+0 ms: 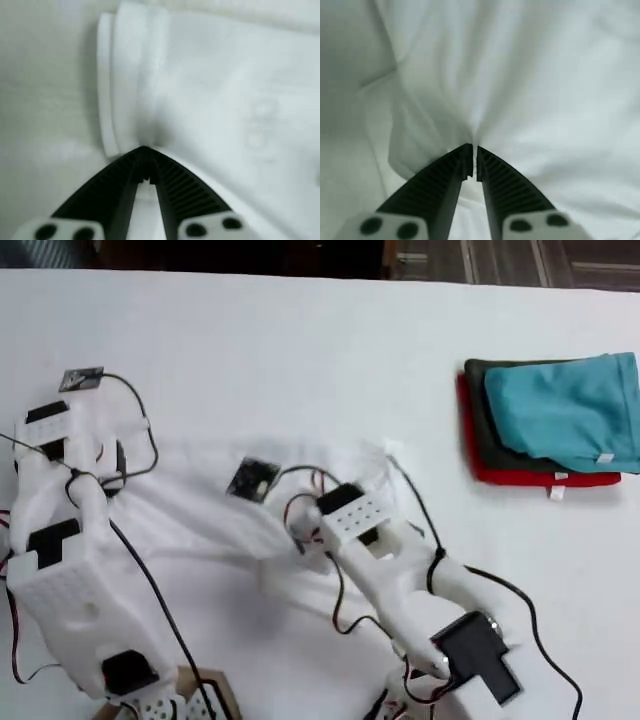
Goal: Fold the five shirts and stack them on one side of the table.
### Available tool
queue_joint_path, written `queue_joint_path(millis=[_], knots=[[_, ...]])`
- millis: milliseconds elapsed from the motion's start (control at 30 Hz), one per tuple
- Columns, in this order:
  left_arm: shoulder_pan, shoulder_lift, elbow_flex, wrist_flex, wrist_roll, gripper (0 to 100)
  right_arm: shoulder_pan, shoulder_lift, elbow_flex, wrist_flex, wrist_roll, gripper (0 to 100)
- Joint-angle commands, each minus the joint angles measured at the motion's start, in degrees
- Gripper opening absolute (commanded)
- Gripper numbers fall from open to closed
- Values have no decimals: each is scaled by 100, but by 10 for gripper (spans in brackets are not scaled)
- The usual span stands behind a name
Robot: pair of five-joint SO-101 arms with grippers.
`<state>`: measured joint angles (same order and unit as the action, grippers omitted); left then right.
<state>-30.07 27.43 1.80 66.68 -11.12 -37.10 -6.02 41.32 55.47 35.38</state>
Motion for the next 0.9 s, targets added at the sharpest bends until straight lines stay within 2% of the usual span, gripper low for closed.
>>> queue_joint_path(millis=[0, 267, 667, 733, 867], knots=[[70, -35, 13, -246, 18, 27, -382, -356, -44, 611, -9, 20], [79, -35, 13, -255, 18, 27, -1112, -989, -18, 1525, -9, 20], [79, -35, 13, -255, 18, 27, -1191, -1042, 62, 1648, -62, 23], [79, -35, 13, -255, 9, 27, -1226, -998, 79, 1780, -70, 67], [79, -35, 13, -255, 9, 27, -1226, -998, 220, 1903, -229, 216]])
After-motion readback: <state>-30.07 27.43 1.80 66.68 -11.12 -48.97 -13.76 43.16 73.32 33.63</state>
